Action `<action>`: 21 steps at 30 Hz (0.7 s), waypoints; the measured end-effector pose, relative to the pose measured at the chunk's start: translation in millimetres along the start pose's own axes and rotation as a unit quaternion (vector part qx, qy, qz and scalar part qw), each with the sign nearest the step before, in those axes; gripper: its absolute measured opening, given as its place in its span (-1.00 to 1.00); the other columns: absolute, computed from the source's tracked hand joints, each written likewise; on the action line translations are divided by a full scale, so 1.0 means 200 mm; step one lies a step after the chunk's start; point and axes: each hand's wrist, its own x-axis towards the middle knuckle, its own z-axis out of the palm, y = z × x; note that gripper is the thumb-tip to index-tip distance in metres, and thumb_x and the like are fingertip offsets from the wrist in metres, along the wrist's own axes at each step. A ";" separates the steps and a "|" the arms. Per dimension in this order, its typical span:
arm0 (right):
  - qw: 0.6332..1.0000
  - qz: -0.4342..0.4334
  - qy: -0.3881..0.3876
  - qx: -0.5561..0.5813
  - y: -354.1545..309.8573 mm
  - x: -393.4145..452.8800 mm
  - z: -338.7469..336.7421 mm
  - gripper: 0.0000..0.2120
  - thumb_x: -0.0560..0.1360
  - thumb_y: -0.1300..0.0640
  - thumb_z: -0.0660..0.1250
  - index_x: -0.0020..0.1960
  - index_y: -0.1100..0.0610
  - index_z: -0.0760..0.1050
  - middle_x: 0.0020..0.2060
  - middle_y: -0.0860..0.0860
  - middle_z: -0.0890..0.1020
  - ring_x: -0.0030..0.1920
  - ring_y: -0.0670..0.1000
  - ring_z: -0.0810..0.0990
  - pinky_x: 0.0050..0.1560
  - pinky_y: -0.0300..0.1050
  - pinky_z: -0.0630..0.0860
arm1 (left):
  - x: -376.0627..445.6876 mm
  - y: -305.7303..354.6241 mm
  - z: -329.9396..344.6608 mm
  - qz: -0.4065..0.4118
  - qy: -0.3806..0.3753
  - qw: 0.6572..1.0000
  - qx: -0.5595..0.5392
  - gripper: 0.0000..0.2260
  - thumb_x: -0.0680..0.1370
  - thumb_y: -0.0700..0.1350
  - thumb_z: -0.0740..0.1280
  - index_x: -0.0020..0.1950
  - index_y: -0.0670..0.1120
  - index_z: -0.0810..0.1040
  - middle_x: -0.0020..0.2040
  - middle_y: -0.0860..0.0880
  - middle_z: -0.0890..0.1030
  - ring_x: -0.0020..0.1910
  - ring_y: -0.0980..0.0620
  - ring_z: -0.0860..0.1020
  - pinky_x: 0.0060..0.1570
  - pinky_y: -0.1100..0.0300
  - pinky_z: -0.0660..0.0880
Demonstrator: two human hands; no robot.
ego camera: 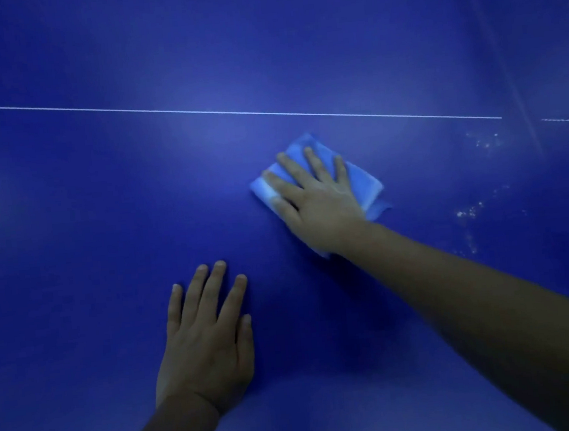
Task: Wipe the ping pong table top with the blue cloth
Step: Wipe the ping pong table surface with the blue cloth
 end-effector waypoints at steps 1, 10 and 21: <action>1.000 -0.023 -0.008 0.002 -0.02 0.08 -0.01 -0.48 0.62 -0.25 -0.15 0.56 -0.26 0.14 0.60 -0.12 0.12 0.61 0.13 -0.04 0.48 0.36 -0.21 | 0.00 0.00 0.00 -0.001 -0.001 1.000 0.002 -0.51 0.58 0.02 0.08 0.45 -0.12 0.47 0.52 -0.15 0.34 0.53 -0.15 0.23 0.47 -0.20 0.05; 0.925 0.374 0.063 0.039 0.41 0.15 -0.11 -0.47 0.63 -0.23 -0.19 0.59 -0.21 0.07 0.62 -0.07 0.02 0.60 0.18 -0.14 0.47 0.42 -0.24 | 0.01 -0.01 0.00 0.011 0.011 1.000 0.008 -0.51 0.56 0.01 0.11 0.42 -0.14 0.49 0.51 -0.17 0.35 0.52 -0.17 0.23 0.45 -0.22 0.08; 0.936 0.343 0.054 0.054 0.57 0.21 -0.18 -0.49 0.64 -0.23 -0.16 0.58 -0.23 0.07 0.62 -0.09 0.02 0.61 0.17 -0.12 0.48 0.41 -0.21 | 0.01 -0.02 0.03 0.019 0.021 1.000 0.013 -0.51 0.56 0.01 0.10 0.42 -0.15 0.47 0.52 -0.17 0.33 0.52 -0.19 0.24 0.49 -0.21 0.06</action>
